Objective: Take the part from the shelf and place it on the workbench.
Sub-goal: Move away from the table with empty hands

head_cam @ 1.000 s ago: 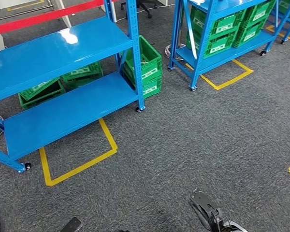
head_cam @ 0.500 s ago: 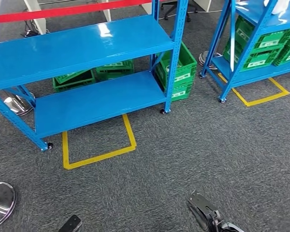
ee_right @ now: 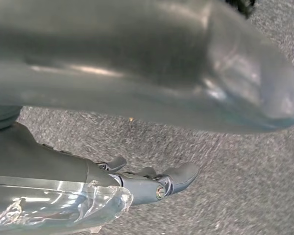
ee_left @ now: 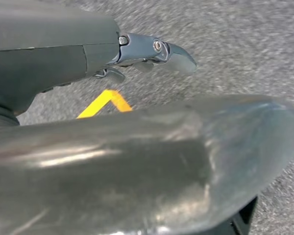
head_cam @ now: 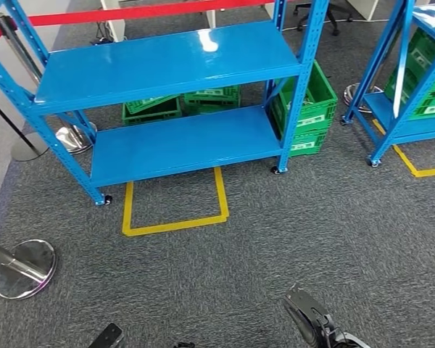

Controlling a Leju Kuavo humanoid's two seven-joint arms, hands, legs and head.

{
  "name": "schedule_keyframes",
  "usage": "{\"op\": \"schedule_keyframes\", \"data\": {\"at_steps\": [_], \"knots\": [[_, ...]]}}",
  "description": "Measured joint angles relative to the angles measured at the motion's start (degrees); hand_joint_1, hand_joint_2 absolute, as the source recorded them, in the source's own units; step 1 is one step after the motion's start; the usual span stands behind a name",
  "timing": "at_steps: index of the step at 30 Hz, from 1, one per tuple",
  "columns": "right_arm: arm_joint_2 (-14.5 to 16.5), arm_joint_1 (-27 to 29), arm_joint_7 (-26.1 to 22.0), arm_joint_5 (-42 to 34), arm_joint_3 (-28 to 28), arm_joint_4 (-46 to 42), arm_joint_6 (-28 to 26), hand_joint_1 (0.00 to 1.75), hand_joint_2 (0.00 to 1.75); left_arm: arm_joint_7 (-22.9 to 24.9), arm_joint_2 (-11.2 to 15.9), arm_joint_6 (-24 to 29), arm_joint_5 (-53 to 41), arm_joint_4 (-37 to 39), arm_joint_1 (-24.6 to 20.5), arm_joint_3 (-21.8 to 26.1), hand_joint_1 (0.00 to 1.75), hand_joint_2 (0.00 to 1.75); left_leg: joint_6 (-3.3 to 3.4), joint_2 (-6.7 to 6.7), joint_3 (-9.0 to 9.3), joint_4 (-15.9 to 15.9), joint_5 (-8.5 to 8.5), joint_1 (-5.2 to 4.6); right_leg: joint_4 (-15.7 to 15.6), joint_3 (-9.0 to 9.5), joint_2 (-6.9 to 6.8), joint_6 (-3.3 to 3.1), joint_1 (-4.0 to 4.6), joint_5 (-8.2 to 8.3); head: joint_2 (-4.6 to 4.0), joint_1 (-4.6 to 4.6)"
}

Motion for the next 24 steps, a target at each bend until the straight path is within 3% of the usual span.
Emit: {"op": "schedule_keyframes", "data": {"at_steps": [1, 3, 4, 5, 7, 8, 10, 12, 13, 14, 15, 16, 17, 19, 20, 24], "knots": [[0.00, -0.07, 0.00, -0.02, 0.02, -0.01, -0.01, 0.00, 0.00, -0.10, 0.03, 0.09, 0.20, 0.04, 0.02, -0.15, 0.00, 0.00, 0.20, 0.40, 1.73, -2.87, 1.69, -0.07, 0.00, 0.08, -0.74, 0.02, 0.05, -0.03, 0.00, 0.00], [-0.03, -0.30, -0.02, -0.07, 0.04, -0.04, 0.20, 0.00, 0.00, -0.39, 0.13, 0.24, 0.62, 0.08, -0.17, -0.39, 0.00, 0.00, 0.83, 3.01, 6.20, -10.69, 4.74, -0.52, 0.11, 0.26, -2.11, 0.26, 0.33, -0.22, 0.00, -0.03], [-0.12, -0.48, -0.03, -0.12, 0.07, -0.05, 0.49, 0.00, 0.00, -0.50, 0.17, 0.28, 0.80, 0.09, -0.36, -0.48, 0.00, 0.00, 1.18, 4.12, 7.61, -13.40, 5.45, -0.74, 0.15, 0.33, -2.71, 0.50, 0.52, -0.33, 0.00, 0.01], [-0.27, -0.72, -0.06, -0.20, 0.10, -0.05, 0.86, 0.00, 0.00, -0.59, 0.21, 0.30, 0.94, 0.10, -0.52, -0.57, 0.00, 0.00, 1.49, 4.77, 8.23, -14.81, 5.63, -0.95, 0.17, 0.38, -3.32, 0.74, 0.70, -0.42, 0.00, 0.03], [-0.59, -1.29, -0.15, -0.37, 0.20, -0.03, 1.54, 0.00, 0.00, -0.67, 0.23, 0.33, 1.25, 0.15, -0.61, -0.77, 0.00, 0.00, 2.04, 3.73, 8.06, -15.23, 5.73, -1.00, -0.03, 0.59, -4.56, 1.27, 0.82, -0.48, 0.00, 0.12], [-0.68, -1.55, -0.21, -0.41, 0.22, -0.03, 1.58, 0.00, 0.00, -0.72, 0.23, 0.32, 1.47, 0.16, -0.53, -0.90, 0.00, 0.00, 2.33, 3.13, 8.07, -15.36, 5.87, -0.89, 0.14, 0.58, -4.25, 1.60, 0.74, -0.73, 0.00, 0.16], [-0.72, -1.67, -0.34, -0.33, 0.23, -0.03, 1.13, 0.00, 0.00, -0.87, 0.24, 0.30, 1.85, 0.21, -0.54, -1.12, 0.00, 0.00, 2.94, 1.93, 8.17, -15.63, 6.17, -0.54, 3.17, -0.70, -1.37, 2.24, 0.45, -2.78, 0.00, 0.42], [-0.72, -1.20, -0.31, -0.13, 0.31, -0.02, 0.44, 0.00, 0.00, -1.14, 0.23, 0.28, 2.18, 0.25, -0.76, -1.37, 0.00, 0.00, 3.33, 0.83, 8.09, -15.65, 6.25, -0.39, 10.42, -4.14, 1.86, 2.62, 0.21, -6.33, 0.00, 0.72], [-0.72, -0.90, -0.23, -0.03, 0.38, -0.01, 0.16, 0.00, 0.00, -1.31, 0.23, 0.26, 2.35, 0.27, -0.82, -1.51, 0.00, 0.00, 3.43, 0.31, 8.05, -15.64, 6.24, -0.39, 13.86, -5.91, 2.42, 2.73, 0.18, -7.55, 0.00, 0.78], [-0.72, -0.63, -0.20, 0.03, 0.45, -0.01, -0.10, 0.00, 0.00, -1.50, 0.22, 0.22, 2.60, 0.31, -0.82, -1.68, 0.00, 0.00, 3.47, -0.16, 8.05, -15.63, 6.21, -0.40, 15.73, -7.03, 2.65, 2.80, 0.17, -7.76, 0.00, 0.82], [-0.71, -0.45, -0.18, 0.05, 0.51, -0.02, -0.35, 0.00, 0.00, -1.67, 0.23, 0.18, 2.84, 0.37, -0.77, -1.84, 0.00, 0.00, 3.44, -0.59, 8.10, -15.62, 6.16, -0.40, 15.37, -7.11, 2.73, 2.81, 0.13, -6.80, 0.00, 0.84], [-0.70, -0.34, -0.20, 0.05, 0.55, -0.03, -0.59, 0.00, 0.00, -1.83, 0.23, 0.14, 3.12, 0.43, -0.74, -1.98, 0.00, 0.00, 3.36, -0.92, 8.21, -15.59, 6.09, -0.37, 12.77, -6.07, 2.74, 2.81, 0.05, -4.87, 0.00, 0.84], [-0.70, -0.28, -0.23, 0.02, 0.56, -0.04, -0.84, 0.00, 0.00, -1.98, 0.24, 0.11, 3.42, 0.50, -0.73, -2.13, 0.00, 0.00, 3.18, -1.18, 8.35, -15.55, 5.96, -0.34, 8.77, -4.27, 2.82, 2.83, -0.09, -2.64, 0.00, 0.84], [-0.67, -0.33, -0.36, -0.08, 0.56, -0.11, -1.15, 0.00, 0.00, -2.28, 0.37, 0.08, 3.91, 0.61, -0.79, -2.41, 0.00, 0.00, 2.56, -1.46, 8.39, -15.29, 5.66, -0.44, 2.09, -1.06, 3.26, 2.64, -0.22, -0.38, 0.00, 0.85], [-0.65, -0.30, -0.43, -0.15, 0.56, -0.18, -1.22, 0.00, 0.00, -2.44, 0.46, 0.08, 4.10, 0.64, -0.83, -2.58, 0.00, 0.00, 2.22, -1.53, 8.33, -15.22, 5.60, -0.51, 0.63, -0.31, 3.48, 2.38, -0.18, -0.25, 0.00, 0.84], [-0.62, -0.01, -0.57, -0.32, 0.57, -0.49, -1.39, 0.00, 0.00, -2.75, 0.71, 0.12, 4.66, 0.69, -0.88, -3.26, 0.00, 0.00, 1.14, -1.16, 8.11, -14.61, 5.10, -0.41, 0.23, 0.18, 3.51, 0.89, -0.11, -0.38, 0.00, 0.71]]}}
